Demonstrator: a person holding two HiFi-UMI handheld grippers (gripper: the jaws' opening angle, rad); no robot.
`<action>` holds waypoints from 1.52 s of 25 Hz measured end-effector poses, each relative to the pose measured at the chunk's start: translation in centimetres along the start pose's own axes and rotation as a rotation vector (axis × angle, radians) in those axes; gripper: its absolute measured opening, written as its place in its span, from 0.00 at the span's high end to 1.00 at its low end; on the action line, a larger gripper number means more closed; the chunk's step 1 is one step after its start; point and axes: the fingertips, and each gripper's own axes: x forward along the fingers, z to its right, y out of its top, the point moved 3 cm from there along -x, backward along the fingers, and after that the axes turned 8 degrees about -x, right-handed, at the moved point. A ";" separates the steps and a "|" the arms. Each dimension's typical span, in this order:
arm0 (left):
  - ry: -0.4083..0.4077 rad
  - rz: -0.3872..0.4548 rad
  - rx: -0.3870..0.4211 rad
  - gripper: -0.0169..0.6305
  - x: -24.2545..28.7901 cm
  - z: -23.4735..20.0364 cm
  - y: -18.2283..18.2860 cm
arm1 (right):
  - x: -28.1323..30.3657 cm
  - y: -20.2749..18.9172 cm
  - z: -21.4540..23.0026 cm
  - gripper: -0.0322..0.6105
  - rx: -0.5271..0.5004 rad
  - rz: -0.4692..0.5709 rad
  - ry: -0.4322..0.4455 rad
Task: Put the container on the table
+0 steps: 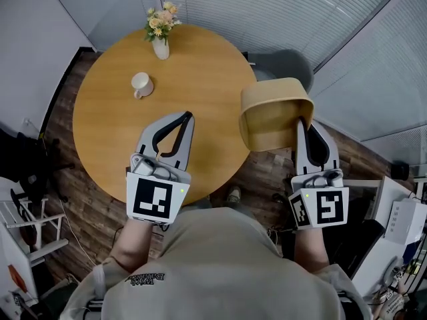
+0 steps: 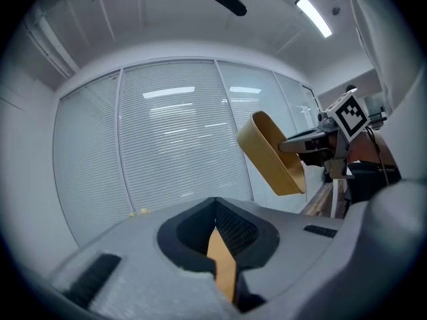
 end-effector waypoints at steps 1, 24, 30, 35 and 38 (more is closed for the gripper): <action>-0.001 -0.002 0.001 0.94 0.2 0.2 0.0 | -0.1 -0.1 0.2 0.90 0.001 -0.001 0.001; 0.004 0.018 0.011 0.94 5.8 -0.1 1.1 | 3.7 -2.9 3.9 0.90 0.178 -0.054 0.025; 0.007 -0.035 -0.008 0.94 8.2 -0.7 -1.8 | 6.1 -6.0 3.7 0.90 0.223 -0.119 0.041; -0.014 -0.094 -0.044 0.94 9.8 -0.7 -4.6 | 7.5 -8.6 3.0 0.90 0.225 -0.179 0.054; -0.025 -0.131 -0.069 0.94 10.9 -0.7 -6.6 | 8.3 -10.9 2.7 0.90 0.234 -0.226 0.057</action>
